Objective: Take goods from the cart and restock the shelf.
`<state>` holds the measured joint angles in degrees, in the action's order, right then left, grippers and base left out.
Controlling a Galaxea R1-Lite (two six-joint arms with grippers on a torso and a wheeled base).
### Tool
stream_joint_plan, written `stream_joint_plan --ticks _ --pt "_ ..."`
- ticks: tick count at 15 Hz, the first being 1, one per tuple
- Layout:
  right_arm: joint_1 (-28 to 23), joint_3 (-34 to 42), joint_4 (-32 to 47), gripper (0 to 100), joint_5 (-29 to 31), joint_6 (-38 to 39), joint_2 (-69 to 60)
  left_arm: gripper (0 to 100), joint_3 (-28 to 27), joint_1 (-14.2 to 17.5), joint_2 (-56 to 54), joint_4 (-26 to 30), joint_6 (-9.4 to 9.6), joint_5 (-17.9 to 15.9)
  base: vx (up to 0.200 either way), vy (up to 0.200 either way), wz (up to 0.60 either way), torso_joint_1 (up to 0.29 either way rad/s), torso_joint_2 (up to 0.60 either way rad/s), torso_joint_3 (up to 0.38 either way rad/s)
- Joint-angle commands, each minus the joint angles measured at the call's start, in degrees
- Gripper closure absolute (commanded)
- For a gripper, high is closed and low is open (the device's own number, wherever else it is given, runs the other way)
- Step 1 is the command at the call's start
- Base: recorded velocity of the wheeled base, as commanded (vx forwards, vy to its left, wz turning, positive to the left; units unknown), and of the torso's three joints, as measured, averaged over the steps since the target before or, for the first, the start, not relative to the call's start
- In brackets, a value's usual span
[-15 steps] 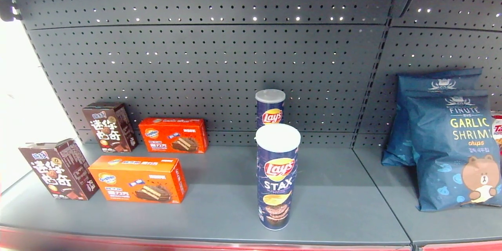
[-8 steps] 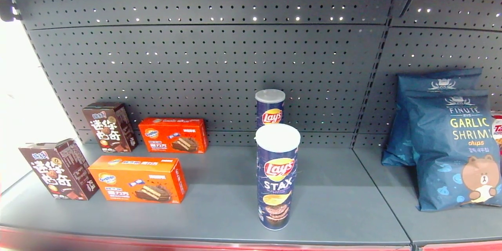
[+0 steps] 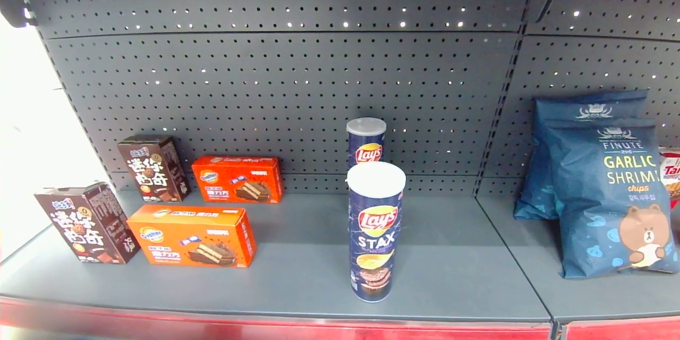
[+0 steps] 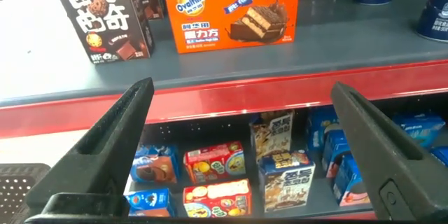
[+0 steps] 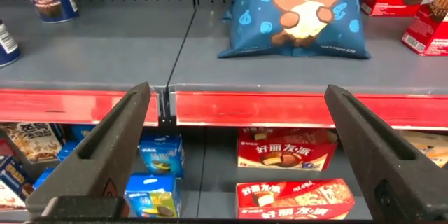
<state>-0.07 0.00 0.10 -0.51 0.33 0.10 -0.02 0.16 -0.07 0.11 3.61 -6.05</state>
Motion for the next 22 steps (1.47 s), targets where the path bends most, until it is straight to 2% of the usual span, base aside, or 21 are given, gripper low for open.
stream_joint_plan --ticks 1,22 --pt "-0.01 0.00 -0.01 0 -0.02 -0.07 -0.10 0 0.02 0.02 0.07 -0.02 0.00 -0.02 0.000 0.000 0.00 0.000 0.00 0.000" --pt "0.07 0.00 -0.01 0 -0.10 -0.07 -0.10 0 0.02 0.02 0.07 -0.02 0.17 -0.02 0.000 0.000 0.00 0.000 0.00 0.000"
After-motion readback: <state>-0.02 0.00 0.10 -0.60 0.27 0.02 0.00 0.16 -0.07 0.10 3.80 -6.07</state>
